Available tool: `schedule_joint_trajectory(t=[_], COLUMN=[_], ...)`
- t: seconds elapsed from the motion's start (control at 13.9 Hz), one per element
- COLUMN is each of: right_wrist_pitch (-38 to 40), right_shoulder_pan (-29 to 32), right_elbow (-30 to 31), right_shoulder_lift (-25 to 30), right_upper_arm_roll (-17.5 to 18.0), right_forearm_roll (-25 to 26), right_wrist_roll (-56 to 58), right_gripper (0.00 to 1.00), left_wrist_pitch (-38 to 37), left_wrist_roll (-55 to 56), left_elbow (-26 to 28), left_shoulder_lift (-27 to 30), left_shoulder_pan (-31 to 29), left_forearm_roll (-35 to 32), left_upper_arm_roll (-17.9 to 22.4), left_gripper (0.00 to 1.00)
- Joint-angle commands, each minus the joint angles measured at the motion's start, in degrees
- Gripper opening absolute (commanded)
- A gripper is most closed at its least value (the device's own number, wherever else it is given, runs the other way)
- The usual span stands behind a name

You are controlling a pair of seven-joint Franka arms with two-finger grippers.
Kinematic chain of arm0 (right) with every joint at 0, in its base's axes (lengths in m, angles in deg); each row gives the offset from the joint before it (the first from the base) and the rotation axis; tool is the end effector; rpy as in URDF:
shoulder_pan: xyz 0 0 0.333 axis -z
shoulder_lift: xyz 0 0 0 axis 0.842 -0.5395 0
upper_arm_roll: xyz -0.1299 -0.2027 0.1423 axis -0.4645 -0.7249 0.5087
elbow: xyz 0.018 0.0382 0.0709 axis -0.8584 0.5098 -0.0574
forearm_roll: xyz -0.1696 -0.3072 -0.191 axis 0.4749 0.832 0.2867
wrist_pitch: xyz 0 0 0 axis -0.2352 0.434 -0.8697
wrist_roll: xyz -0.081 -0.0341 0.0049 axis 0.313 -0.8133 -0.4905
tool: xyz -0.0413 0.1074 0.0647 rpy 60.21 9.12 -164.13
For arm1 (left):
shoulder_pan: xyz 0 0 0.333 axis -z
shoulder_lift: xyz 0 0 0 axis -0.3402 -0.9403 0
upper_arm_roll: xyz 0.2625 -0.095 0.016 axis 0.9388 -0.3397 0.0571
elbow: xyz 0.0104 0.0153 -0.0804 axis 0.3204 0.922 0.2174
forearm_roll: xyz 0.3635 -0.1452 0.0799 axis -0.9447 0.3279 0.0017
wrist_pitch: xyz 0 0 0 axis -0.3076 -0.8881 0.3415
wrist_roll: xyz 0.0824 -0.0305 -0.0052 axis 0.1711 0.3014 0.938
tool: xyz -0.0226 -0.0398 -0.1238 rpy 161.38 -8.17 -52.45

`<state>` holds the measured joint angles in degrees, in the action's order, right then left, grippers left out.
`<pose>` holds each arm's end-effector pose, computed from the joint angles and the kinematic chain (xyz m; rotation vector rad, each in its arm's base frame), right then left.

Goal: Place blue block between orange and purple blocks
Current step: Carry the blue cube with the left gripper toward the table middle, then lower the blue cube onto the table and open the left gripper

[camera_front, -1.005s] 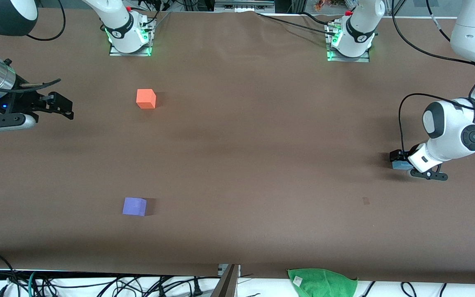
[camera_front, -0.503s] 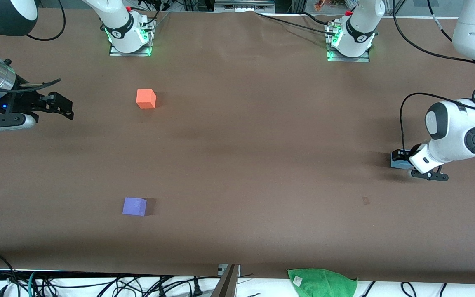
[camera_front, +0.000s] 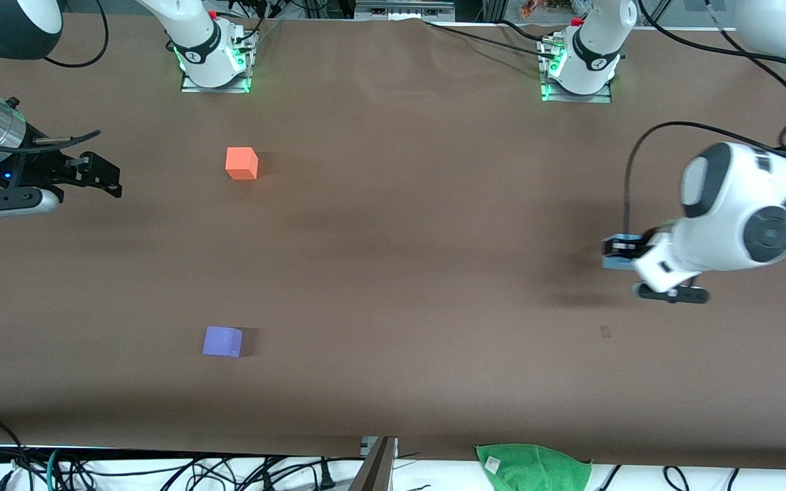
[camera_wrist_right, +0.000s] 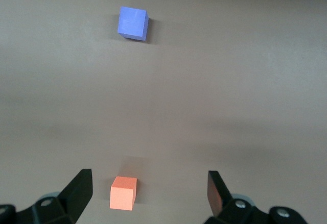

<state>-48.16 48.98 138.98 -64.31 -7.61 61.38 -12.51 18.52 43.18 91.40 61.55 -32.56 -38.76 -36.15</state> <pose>0.5890 0.0491 0.5096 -3.1362 -0.1690 0.0092 0.6192 -0.0916 0.2960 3.0868 -0.0856 -0.3614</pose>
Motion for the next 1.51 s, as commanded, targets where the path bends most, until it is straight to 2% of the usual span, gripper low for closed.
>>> schedule_joint_trajectory(t=[0.0,0.14,0.29,0.43,0.5,0.79,0.93,1.08,1.29,1.36,1.44], right_wrist_pitch=[-0.04,-0.04,-0.04,-0.04,-0.04,-0.13,-0.21,-0.83,-0.74,-0.48,-0.48], right_shoulder_pan=[0.64,0.64,0.64,0.64,0.64,0.64,0.64,0.64,-0.41,-0.85,-1.29], right_elbow=[0.72,0.72,0.72,0.72,0.72,0.72,0.72,0.72,-0.24,-0.33,-0.42], right_shoulder_lift=[0.84,0.84,0.84,0.84,0.84,0.84,0.84,0.76,0.40,0.40,0.40], right_upper_arm_roll=[0.54,0.45,0.54,0.54,0.54,0.54,0.54,0.54,0.62,0.62,0.62], right_forearm_roll=[-0.05,-0.05,-0.05,-0.05,-0.05,-0.05,-0.05,-0.14,-0.14,-0.05,-0.05], right_wrist_roll=[0.93,0.93,0.93,0.93,0.93,0.93,0.85,0.93,0.50,0.23,0.23], right_gripper=[0.99,0.99,0.99,0.99,0.99,0.99,0.99,0.99,0.99,0.99,0.99], left_wrist_pitch=[0.09,4.65,6.69,9.32,10.81,13.37,13.37,13.55,16.70,18.02,19.25], left_wrist_roll=[9.11,18.50,25.99,28.39,29.09,30.24,30.51,30.59,31.73,33.91,37.24], left_elbow=[-1.50,-4.21,-8.34,-13.70,-14.68,-14.69,-14.08,-13.37,-11.80,-11.27,-10.65], left_shoulder_lift=[-1.71,-4.86,-10.74,-16.55,-18.05,-18.95,-19.73,-21.31,-22.63,-23.16,-23.77], left_shoulder_pan=[7.09,14.56,20.90,25.48,27.06,33.57,36.29,37.62,39.38,39.38,39.47], left_forearm_roll=[0.78,0.52,-0.10,-0.18,-0.18,-0.18,-1.58,-5.79,-6.07,-5.99,-5.98], left_upper_arm_roll=[-1.73,-1.56,-1.39,-0.68,-0.07,6.51,7.23,7.32,7.32,7.32,7.32], left_gripper=[0.14,0.14,0.14,0.17,0.17,0.17,0.17,0.17,0.18,0.33,0.56])
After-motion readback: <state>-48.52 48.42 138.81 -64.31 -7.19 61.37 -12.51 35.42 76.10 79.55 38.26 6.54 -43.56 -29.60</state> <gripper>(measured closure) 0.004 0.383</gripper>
